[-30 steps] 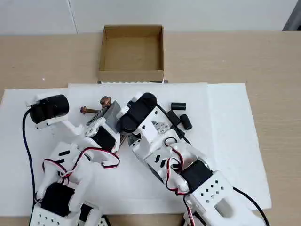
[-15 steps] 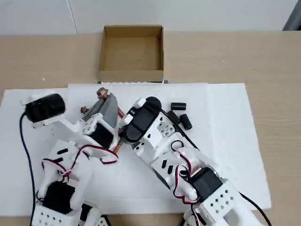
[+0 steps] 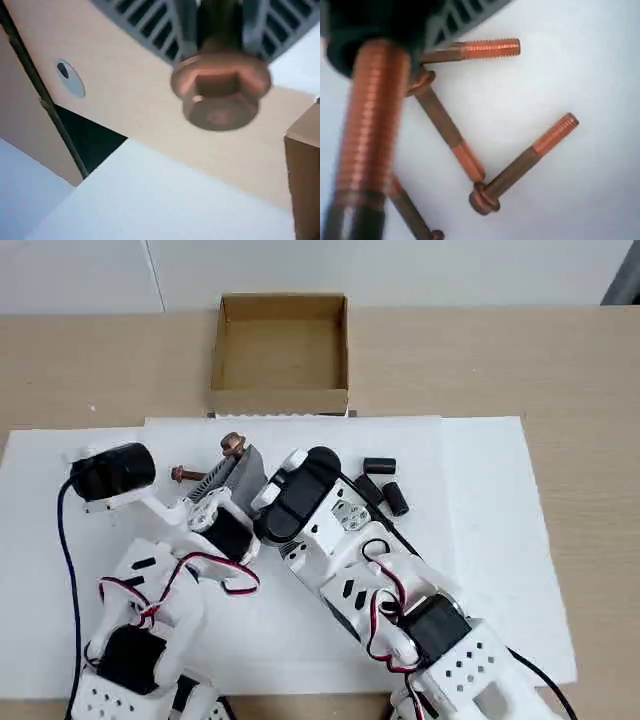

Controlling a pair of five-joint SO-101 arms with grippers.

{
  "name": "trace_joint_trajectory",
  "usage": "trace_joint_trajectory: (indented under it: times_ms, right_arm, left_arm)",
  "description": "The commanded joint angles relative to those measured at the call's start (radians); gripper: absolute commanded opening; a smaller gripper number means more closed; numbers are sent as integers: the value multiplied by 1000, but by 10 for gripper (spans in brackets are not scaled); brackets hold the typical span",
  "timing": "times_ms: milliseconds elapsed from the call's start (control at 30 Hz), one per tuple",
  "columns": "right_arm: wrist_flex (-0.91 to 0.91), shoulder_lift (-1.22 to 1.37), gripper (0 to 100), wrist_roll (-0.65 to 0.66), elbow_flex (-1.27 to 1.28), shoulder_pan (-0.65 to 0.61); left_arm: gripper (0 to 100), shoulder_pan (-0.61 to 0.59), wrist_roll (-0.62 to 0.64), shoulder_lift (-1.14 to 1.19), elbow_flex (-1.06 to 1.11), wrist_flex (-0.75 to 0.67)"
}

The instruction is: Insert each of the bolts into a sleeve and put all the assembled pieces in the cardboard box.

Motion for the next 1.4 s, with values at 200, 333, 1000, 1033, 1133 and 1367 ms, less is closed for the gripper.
trace_joint_trajectory:
  times_ms: [200,333,1000,1033,1133,1367]
  right_arm:
    - [-10,-28,2,5,-12,-59]
    - [-10,-28,2,6,-12,-59]
    - [-27,-28,2,9,-18,-15]
    - [-33,-28,2,11,-18,-15]
    - [-41,-28,2,11,-18,-15]
    - [-35,-28,2,11,-18,-15]
  left_arm:
    - [5,3,-11,-11,16,-54]
    - [5,49,-11,-11,39,-37]
    - [5,84,-11,-11,-64,282]
    - [5,86,-11,-11,-58,281]
    - [5,129,-35,-11,-31,288]
    - [110,161,-175,-11,-5,287]
